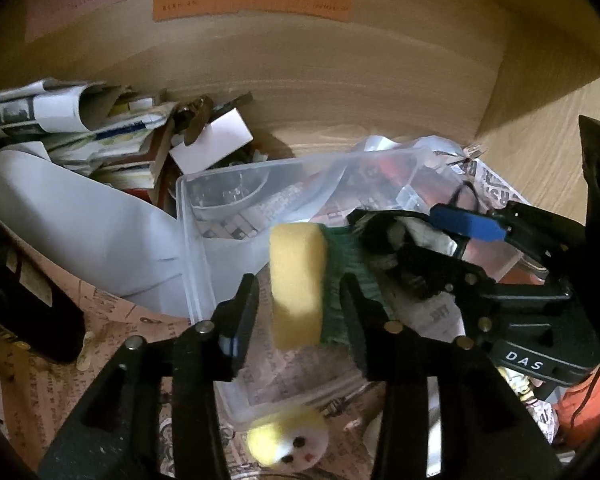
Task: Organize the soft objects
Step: 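Lower the sponge into the box with the left tool while the right places the strapped item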
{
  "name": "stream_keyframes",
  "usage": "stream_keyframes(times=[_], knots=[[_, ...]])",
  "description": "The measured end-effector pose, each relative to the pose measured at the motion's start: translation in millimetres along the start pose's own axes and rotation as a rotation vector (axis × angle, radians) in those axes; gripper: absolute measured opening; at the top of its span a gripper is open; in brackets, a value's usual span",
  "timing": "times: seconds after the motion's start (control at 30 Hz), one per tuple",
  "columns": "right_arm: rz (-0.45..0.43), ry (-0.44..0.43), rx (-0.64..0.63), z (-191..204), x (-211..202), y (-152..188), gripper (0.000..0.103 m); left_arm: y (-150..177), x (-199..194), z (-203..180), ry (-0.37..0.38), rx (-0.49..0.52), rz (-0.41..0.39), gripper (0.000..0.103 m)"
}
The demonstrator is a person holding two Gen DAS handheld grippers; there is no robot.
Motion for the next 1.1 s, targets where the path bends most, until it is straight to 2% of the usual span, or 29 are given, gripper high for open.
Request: stream_keyframes(times=[0.07,0.17,0.27,0.37,0.47,0.57,0.63,0.8,0.93,1.1], knots=[[-0.010,0.003,0.001,0.3,-3.3,-1.5,0.054,0.8,-7.6,-1.1,0.001,-0.004,-0.018,0.048],[-0.028,0.000,0.002,-0.5,-12.6,-2.9,0.065,1.3,-20.7,-2.3,-0.003,-0.009,-0.050,0.053],[-0.054,0.035,-0.014,0.3,-24.3,-4.3,0.073,1.5,-35.7,-2.4,0.001,-0.014,-0.083,0.060],[-0.094,0.076,-0.044,3.4,-39.8,-4.7,0.081,2.1,-51.1,-2.5,-0.024,-0.013,-0.123,0.062],[-0.133,0.094,-0.061,6.8,-56.9,-4.1,0.083,5.5,-67.0,-2.1,-0.040,-0.014,-0.159,0.065],[-0.163,0.090,-0.058,9.3,-72.3,-1.2,0.087,11.3,-79.8,-0.3,-0.049,-0.031,-0.188,0.081],[-0.176,0.080,-0.055,11.0,-81.2,2.7,0.088,16.8,-85.7,0.6,-0.059,-0.039,-0.202,0.087],[-0.184,0.069,-0.066,19.9,-93.3,17.6,0.088,33.3,-91.8,5.3,-0.087,-0.045,-0.190,0.088],[-0.160,0.038,-0.061,26.0,-93.2,31.9,0.088,52.8,-80.9,7.8,-0.074,-0.062,-0.126,0.088],[-0.100,0.005,-0.050,33.8,-81.5,48.4,0.088,74.2,-62.4,9.3,-0.091,-0.065,-0.060,0.088]])
Point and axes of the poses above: each gripper's, at about its wrist camera, not at the fingertips, and x roughly the way its jaws point, z to its left, y to its underside, the point moved 2 cm from there along x, roughly the way its jaws point, and after that the axes turned 3 degrees about -y, right-handed, at the moved point
